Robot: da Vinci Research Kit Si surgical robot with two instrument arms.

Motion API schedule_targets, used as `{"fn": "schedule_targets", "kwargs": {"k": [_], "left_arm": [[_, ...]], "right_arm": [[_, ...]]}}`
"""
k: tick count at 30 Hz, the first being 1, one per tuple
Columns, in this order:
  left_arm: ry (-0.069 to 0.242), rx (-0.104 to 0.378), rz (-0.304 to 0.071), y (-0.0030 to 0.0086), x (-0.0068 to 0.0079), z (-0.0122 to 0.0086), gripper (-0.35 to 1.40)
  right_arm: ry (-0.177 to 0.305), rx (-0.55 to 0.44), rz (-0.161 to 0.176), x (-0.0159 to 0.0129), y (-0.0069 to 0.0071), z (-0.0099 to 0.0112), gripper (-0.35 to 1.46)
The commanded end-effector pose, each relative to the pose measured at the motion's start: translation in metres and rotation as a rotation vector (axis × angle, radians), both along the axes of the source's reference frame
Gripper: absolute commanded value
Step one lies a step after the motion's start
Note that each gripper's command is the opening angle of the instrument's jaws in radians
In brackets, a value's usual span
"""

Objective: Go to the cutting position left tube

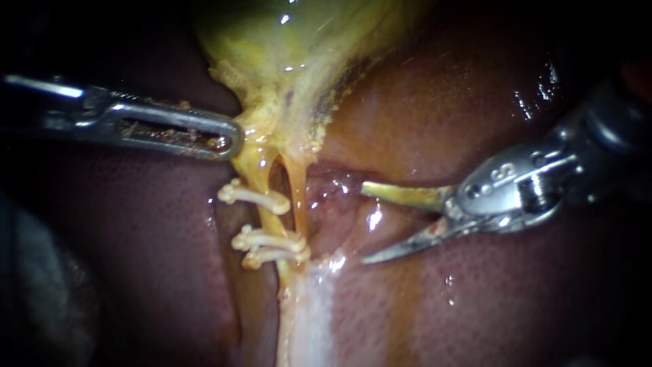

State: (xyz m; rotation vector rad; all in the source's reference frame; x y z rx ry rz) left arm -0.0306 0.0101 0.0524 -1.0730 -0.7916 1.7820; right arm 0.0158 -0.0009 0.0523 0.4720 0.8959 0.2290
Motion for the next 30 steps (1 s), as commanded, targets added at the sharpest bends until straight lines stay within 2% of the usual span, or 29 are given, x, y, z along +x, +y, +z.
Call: {"fn": "schedule_targets", "kwargs": {"k": [1,5,12,17,24,30], "left_arm": [[0.000,0.000,0.000,0.0000,-0.0001,0.0000,-0.35],[0.001,0.000,-0.001,0.0000,-0.0002,0.0000,-0.35],[0.001,0.000,-0.002,-0.0001,-0.0003,0.0000,-0.35],[0.002,0.000,-0.002,-0.0001,-0.0003,0.0000,-0.35],[0.002,-0.001,-0.003,-0.0001,-0.0004,0.0000,-0.35],[0.002,-0.001,-0.003,-0.0002,-0.0004,0.0000,-0.35]], "right_arm": [[0.001,0.020,0.004,0.0004,-0.0001,0.0002,1.41],[0.016,0.068,0.012,0.0019,-0.0006,0.0011,1.40],[0.011,0.154,0.029,0.0040,-0.0011,0.0032,1.40],[0.007,0.171,0.022,0.0046,-0.0015,0.0049,1.40],[0.009,0.197,0.023,0.0056,-0.0013,0.0065,1.40],[0.009,0.210,0.007,0.0067,-0.0015,0.0078,1.38]]}}
